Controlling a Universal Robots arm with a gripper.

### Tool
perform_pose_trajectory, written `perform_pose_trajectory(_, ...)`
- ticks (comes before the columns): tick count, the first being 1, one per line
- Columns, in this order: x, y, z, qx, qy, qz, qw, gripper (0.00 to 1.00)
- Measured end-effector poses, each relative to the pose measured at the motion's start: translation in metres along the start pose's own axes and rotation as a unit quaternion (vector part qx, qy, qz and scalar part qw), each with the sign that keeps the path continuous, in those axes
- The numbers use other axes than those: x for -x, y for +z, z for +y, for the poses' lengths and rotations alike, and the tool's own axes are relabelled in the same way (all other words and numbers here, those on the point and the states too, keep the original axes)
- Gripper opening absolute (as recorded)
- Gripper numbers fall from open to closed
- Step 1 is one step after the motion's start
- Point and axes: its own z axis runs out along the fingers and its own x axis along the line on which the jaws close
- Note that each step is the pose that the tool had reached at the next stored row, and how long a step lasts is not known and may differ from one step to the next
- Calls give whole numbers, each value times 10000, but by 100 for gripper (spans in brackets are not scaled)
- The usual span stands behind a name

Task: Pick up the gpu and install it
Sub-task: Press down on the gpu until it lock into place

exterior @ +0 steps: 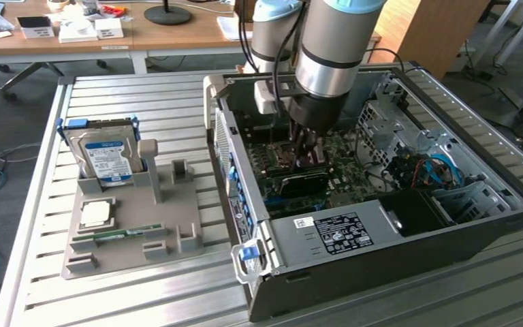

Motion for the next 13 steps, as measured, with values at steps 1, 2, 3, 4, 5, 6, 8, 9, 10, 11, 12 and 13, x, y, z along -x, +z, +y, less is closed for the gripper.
perform_pose_trajectory(1, 7, 2, 0, 0, 0, -1, 10000, 11)
perform_pose_trajectory(2, 8, 3, 0, 0, 0, -1, 10000, 11)
perform_pose_trajectory(3, 8, 3, 0, 0, -1, 0, 10000, 11)
perform_pose_trajectory(4, 8, 3, 0, 0, -1, 0, 10000, 11)
perform_pose_trajectory(5, 8, 3, 0, 0, -1, 0, 10000, 11)
perform_pose_trajectory(6, 9, 7, 0, 0, -1, -1, 10000, 11)
perform_pose_trajectory(8, 8, 28, 0, 0, 0, -1, 10000, 11)
perform_pose_trajectory(9, 8, 38, 0, 0, 1, -1, 10000, 11)
perform_pose_trajectory(10, 7, 46, 0, 0, 1, -1, 10000, 11)
perform_pose_trajectory(11, 7, 46, -1, 0, 0, -1, 10000, 11)
perform_pose_trajectory(12, 7, 47, -1, 1, 0, -7, 10000, 11)
perform_pose_trajectory(13, 7, 50, -1, 1, 0, -13, 10000, 11)
